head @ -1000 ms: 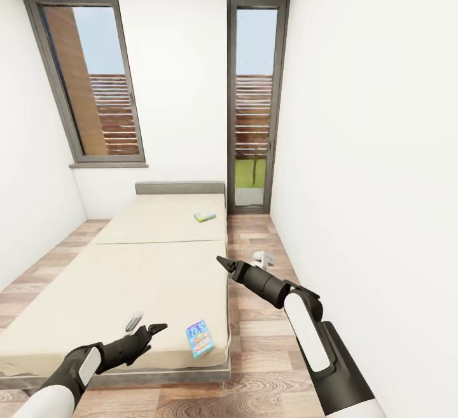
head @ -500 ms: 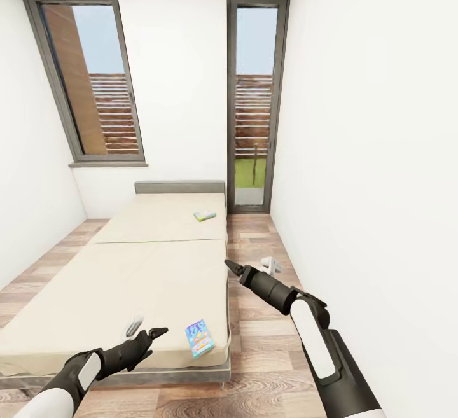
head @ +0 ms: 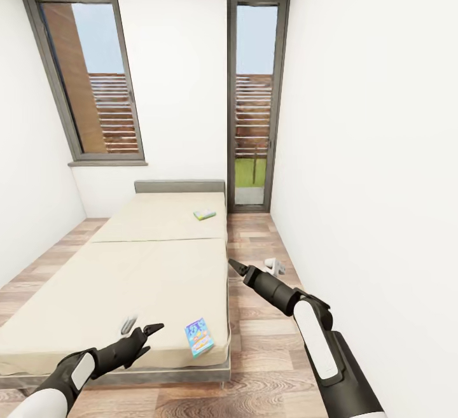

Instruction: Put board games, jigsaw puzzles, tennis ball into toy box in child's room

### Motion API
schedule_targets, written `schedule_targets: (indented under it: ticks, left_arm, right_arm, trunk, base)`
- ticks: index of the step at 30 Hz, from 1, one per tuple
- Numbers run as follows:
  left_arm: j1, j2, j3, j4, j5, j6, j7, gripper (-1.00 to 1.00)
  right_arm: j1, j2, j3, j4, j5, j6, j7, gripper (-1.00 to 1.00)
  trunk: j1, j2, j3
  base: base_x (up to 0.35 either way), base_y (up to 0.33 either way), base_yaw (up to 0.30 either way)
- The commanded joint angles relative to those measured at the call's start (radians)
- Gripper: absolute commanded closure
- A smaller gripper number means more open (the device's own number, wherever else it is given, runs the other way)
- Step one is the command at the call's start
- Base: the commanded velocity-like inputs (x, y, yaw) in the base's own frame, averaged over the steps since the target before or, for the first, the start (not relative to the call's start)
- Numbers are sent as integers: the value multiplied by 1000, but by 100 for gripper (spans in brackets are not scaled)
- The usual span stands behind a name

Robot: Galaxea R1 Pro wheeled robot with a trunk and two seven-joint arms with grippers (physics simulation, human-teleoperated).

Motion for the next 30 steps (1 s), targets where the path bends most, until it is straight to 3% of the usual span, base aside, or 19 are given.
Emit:
schedule_targets:
  ticks: [1,9,12,17,23,30]
  left_arm:
    - [-1,0,2,0,6,10,-3,-100]
    - [-1,-7,3,1,5,21,-15,-100]
    - [-1,-35,3,4,3,20,-19,-100]
    - [-1,-58,1,5,4,22,-21,-100]
    - [-1,-55,2,5,5,52,-28,-100]
    - [-1,-53,7,5,6,102,-127,-100]
  right_arm:
    - [-1,1,-2,0,-1,4,2,-100]
    - [-1,1,-2,0,-1,1,1,-100]
    - [-1,1,-2,0,-1,2,0,-100]
    - [0,1,-2,0,-1,2,-1,-100]
    - [0,1,-2,0,0,1,-1,-100]
    - [0,1,-3,0,-1,-1,-1,-100]
  trunk:
    - [4,-8,-5]
    - [35,-64,-30]
    - [46,-85,-39]
    - [65,-120,-55]
    - [88,-162,-74]
    - [115,-211,-96]
  base:
    - [0,0,0]
    - [0,0,0]
    - [0,0,0]
    - [0,0,0]
    - [0,0,0]
    - [0,0,0]
